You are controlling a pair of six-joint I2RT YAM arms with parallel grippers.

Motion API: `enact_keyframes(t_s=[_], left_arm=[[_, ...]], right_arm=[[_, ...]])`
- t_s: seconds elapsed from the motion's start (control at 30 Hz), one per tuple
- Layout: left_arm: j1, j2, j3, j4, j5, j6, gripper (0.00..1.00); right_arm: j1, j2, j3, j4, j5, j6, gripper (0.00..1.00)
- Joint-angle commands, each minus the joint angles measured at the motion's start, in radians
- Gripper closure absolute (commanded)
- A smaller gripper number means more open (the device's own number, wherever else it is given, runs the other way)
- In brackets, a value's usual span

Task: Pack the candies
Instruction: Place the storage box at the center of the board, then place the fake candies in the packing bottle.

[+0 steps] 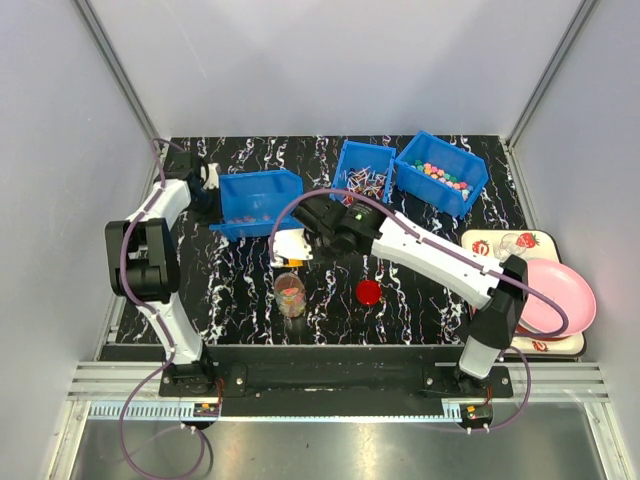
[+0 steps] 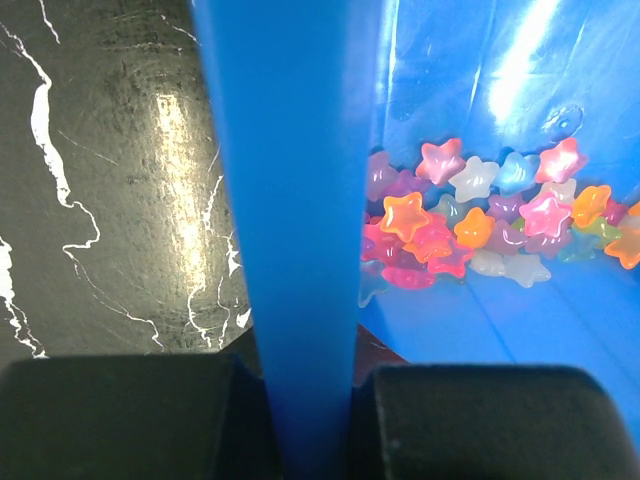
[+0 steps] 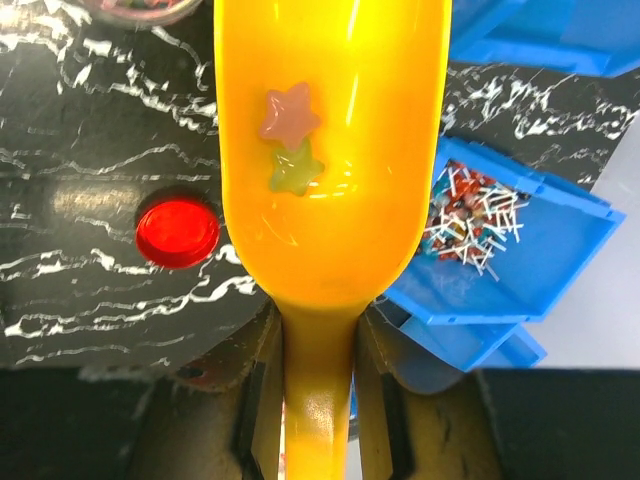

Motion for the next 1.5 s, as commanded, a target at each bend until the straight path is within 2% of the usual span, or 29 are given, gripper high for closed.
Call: enact_keyframes(t_s=[0.0, 0.23, 0.37, 0.67, 1.07, 1.47], left_arm=[[0.005, 0.005, 0.086, -0.021, 0.046, 0.021, 0.87], [0.003, 0.028, 0.099, -0.056, 0.049, 0.032, 0.78], [0.003, 0.020, 0.099, -0.063, 0.047, 0.030, 0.67], [0.012, -0.019, 0.100, -0.066, 0.053, 0.056, 0.49], [0.039, -0.127, 0.119, -0.090, 0.103, 0.076, 0.34], [0.051, -0.211, 0.090, -0.087, 0.138, 0.092, 0.32]], right_arm=[[0.032, -0.086, -0.036, -0.045, 0.090, 0.007, 1.00], [0.086, -0.103, -0.084, -0.072, 0.186, -0.032, 1.00], [0.115, -0.094, -0.089, -0.073, 0.242, -0.062, 1.00], [0.178, -0.060, -0.093, -0.081, 0.338, -0.109, 1.00], [0.236, -0.009, -0.104, -0.092, 0.460, -0.167, 1.00], [0.276, 0.043, -0.075, -0.119, 0.561, -0.207, 1.00]])
